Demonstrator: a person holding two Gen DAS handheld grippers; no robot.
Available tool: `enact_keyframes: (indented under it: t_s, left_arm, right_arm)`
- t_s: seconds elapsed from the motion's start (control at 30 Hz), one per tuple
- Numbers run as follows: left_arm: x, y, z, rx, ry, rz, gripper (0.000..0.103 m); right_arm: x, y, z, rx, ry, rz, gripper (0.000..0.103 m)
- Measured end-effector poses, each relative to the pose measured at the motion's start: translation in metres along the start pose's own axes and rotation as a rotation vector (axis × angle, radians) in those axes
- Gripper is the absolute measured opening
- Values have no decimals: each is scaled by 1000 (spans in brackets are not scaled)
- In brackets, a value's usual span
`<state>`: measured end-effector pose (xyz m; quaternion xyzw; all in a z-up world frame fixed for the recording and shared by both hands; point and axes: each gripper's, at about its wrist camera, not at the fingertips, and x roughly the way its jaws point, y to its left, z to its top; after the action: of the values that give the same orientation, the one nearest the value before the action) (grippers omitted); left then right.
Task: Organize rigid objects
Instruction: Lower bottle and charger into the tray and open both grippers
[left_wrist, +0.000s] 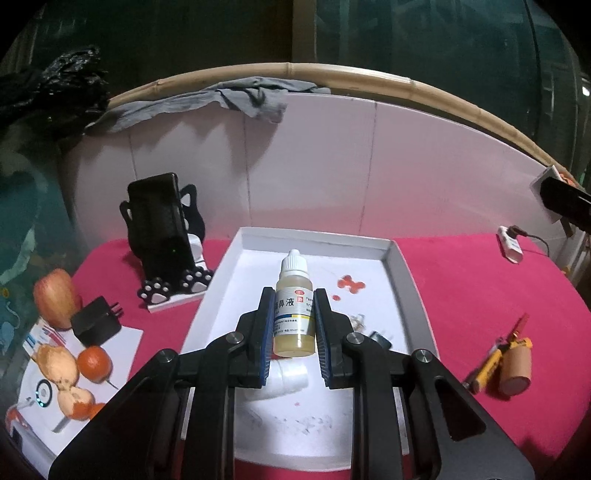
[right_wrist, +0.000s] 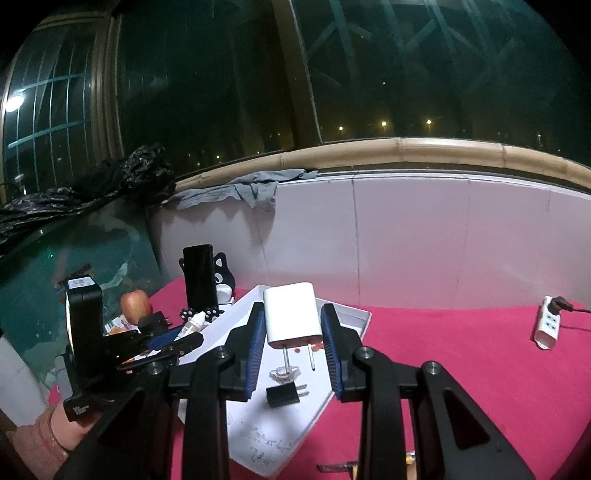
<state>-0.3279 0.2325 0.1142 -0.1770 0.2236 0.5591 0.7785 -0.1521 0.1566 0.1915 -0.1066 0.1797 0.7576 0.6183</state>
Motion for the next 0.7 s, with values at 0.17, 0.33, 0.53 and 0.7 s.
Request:
enact_keyframes:
  t_s: [0.17, 0.33, 0.53, 0.7]
  left_arm:
    - [13, 6, 8, 5, 13, 30, 19]
    - [27, 14, 15, -4, 37, 51, 19]
    - [44, 23, 25, -16, 70, 46, 19]
    - [61, 27, 40, -28, 104, 20, 20]
  right_arm:
    - [14, 6, 2, -1, 19, 9, 29]
    - [27, 12, 3, -6, 37, 14, 29]
    - [47, 14, -1, -4, 73, 8, 29]
    - [66, 15, -3, -5, 105, -6, 29]
